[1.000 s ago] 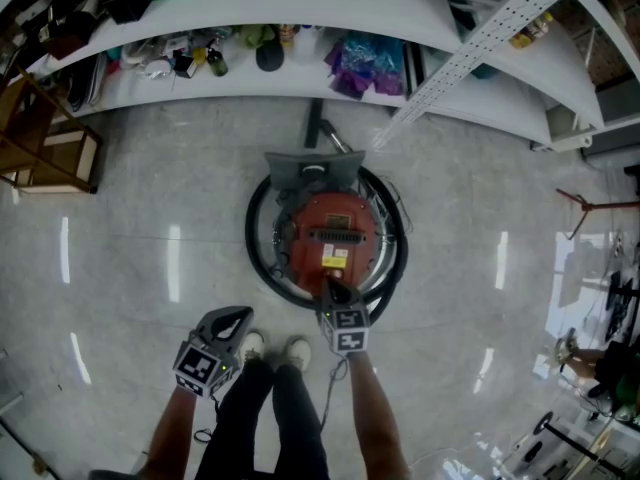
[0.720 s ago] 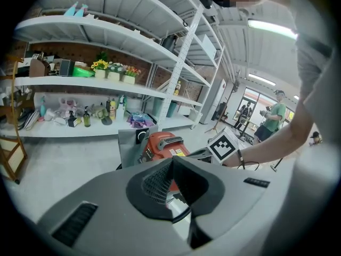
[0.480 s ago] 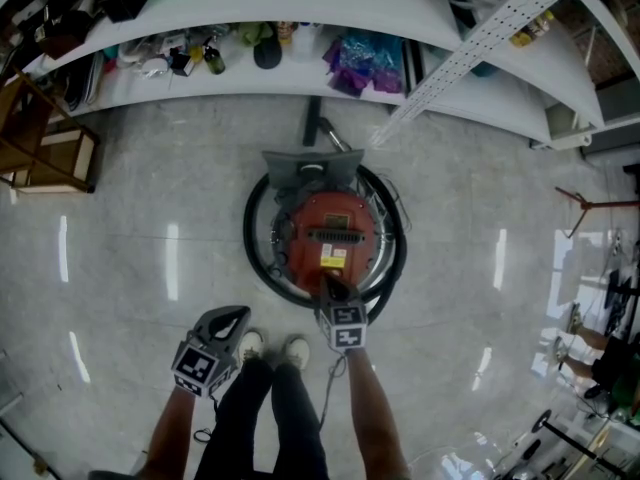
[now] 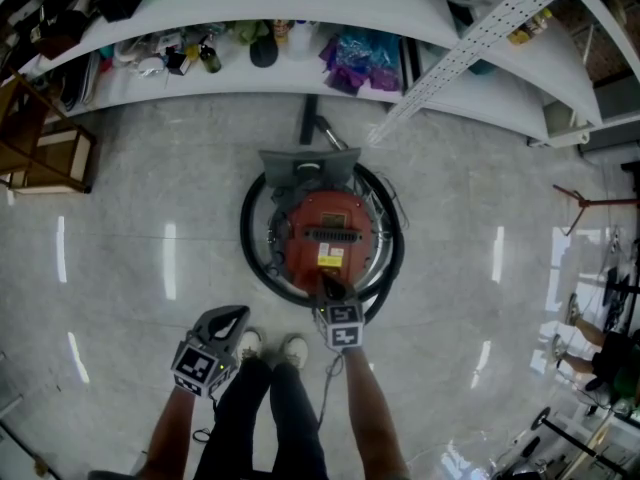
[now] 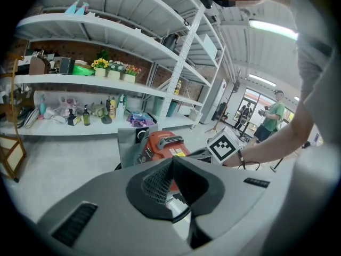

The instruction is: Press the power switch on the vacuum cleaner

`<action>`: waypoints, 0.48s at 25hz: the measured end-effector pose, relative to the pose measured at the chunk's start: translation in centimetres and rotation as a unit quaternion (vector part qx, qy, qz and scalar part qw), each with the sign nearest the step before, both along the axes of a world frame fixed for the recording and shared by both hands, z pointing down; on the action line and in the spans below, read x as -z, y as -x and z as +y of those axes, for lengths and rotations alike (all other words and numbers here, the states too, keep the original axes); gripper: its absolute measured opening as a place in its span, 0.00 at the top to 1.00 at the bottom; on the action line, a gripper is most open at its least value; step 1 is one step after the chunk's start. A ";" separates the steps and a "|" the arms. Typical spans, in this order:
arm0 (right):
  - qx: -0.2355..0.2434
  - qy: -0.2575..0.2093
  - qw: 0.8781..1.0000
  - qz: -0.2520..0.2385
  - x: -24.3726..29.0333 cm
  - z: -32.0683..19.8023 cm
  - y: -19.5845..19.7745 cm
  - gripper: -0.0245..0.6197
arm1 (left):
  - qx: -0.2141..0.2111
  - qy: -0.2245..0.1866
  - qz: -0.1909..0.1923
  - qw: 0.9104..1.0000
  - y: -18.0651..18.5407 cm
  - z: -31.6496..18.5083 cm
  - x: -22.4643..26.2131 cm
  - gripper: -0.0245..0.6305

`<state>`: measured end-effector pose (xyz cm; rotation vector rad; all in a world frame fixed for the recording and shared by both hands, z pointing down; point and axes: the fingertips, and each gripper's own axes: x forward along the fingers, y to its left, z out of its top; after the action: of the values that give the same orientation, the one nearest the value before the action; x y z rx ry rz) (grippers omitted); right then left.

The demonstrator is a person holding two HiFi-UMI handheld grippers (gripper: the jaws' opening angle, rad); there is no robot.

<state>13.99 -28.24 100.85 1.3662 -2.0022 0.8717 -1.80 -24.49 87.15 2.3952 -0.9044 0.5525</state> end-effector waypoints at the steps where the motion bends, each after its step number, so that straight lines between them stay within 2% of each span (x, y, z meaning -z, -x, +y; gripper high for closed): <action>1: 0.002 -0.001 1.000 0.003 0.0 0.0 0.0 0.94 | 0.001 0.002 0.000 1.000 0.1 0.0 0.0 0.95; 12: 0.000 0.003 1.000 0.008 -0.1 -0.1 0.1 0.94 | -0.008 -0.003 -0.006 1.000 0.3 0.1 -0.1 0.95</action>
<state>13.92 -28.34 100.91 1.3664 -1.9857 0.8622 -2.09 -24.38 87.30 2.4083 -0.8937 0.5704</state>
